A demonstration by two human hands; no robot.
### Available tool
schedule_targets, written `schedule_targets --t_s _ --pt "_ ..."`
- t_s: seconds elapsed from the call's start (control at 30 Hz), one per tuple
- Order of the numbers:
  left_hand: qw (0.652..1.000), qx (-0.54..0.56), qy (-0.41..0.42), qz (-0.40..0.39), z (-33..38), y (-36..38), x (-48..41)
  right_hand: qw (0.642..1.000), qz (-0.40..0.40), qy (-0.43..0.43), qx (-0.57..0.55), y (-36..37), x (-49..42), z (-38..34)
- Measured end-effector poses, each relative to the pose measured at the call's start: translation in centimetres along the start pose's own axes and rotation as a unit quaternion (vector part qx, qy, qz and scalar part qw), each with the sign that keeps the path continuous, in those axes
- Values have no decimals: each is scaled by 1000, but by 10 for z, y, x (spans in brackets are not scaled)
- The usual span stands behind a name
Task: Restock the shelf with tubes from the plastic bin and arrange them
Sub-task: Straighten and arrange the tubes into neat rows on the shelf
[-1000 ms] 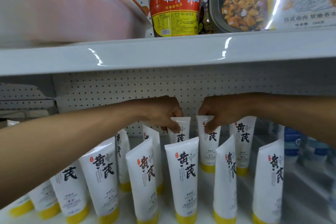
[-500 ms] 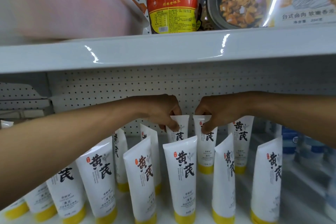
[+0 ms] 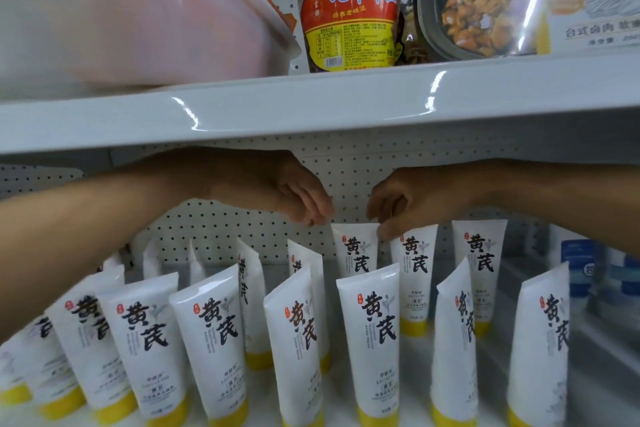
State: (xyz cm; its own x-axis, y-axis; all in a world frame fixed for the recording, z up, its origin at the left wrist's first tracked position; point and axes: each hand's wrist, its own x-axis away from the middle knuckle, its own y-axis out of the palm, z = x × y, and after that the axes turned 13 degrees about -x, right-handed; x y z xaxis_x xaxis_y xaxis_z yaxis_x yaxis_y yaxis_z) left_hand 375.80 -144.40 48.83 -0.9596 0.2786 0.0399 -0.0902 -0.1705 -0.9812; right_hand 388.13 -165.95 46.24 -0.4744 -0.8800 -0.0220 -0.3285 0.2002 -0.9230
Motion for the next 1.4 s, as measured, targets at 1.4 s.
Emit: schedule_targets --t_s 1.4 --pt "982 -165 -88 36 -26 37 -17 999 -28 -5 34 32 -34 -28"
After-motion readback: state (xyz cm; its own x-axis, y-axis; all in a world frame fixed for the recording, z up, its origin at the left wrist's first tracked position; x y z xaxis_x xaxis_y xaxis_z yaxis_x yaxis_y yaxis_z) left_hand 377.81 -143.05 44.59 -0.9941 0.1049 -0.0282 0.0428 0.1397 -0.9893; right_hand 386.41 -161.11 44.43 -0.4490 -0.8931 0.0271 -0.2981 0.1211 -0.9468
